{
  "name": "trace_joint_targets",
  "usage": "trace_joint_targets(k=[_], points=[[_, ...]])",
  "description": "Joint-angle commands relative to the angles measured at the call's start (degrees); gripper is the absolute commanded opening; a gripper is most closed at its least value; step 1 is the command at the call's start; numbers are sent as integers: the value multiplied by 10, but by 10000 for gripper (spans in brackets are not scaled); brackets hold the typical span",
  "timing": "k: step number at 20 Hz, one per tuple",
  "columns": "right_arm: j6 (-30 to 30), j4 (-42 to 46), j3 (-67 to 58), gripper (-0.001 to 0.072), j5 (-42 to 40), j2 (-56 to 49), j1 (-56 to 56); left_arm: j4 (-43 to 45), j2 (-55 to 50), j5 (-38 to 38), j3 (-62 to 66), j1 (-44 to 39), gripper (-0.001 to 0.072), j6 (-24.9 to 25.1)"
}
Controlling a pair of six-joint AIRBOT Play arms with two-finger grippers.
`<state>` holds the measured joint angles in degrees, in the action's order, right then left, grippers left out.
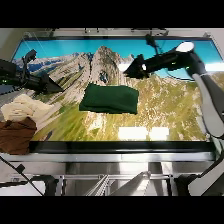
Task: Fold the shirts.
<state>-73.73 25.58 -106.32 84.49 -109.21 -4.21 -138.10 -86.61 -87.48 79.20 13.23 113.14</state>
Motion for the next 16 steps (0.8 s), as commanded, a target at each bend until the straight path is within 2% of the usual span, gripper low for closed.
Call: trace_joint_targets(k=[1, 5, 8, 9, 10, 12, 15, 16], points=[[-56, 122, 24, 343, 73, 38, 79, 0, 0, -11, -1, 1, 18, 5], [-48, 225, 192, 342, 16, 101, 98, 1, 0, -13, -1, 1, 18, 5], [-13, 216, 378, 347, -139, 160, 101, 1, 0, -10, -1, -3, 17, 14], [7, 191, 426, 491, -193, 166, 101, 1, 0, -8, -1, -5, 18, 15], [40, 145, 461, 670, -229, 162, 98, 1, 0, -8, -1, -8, 18, 15], [104, 48, 487, 671, -253, 139, 88, 1, 0, -8, -1, -18, 18, 20], [145, -42, 487, 668, -271, 94, 54, 1, 0, -8, -1, -33, 18, 24], [147, -67, 482, 581, -276, 80, 41, 1, 0, -7, -1, -37, 18, 25]])
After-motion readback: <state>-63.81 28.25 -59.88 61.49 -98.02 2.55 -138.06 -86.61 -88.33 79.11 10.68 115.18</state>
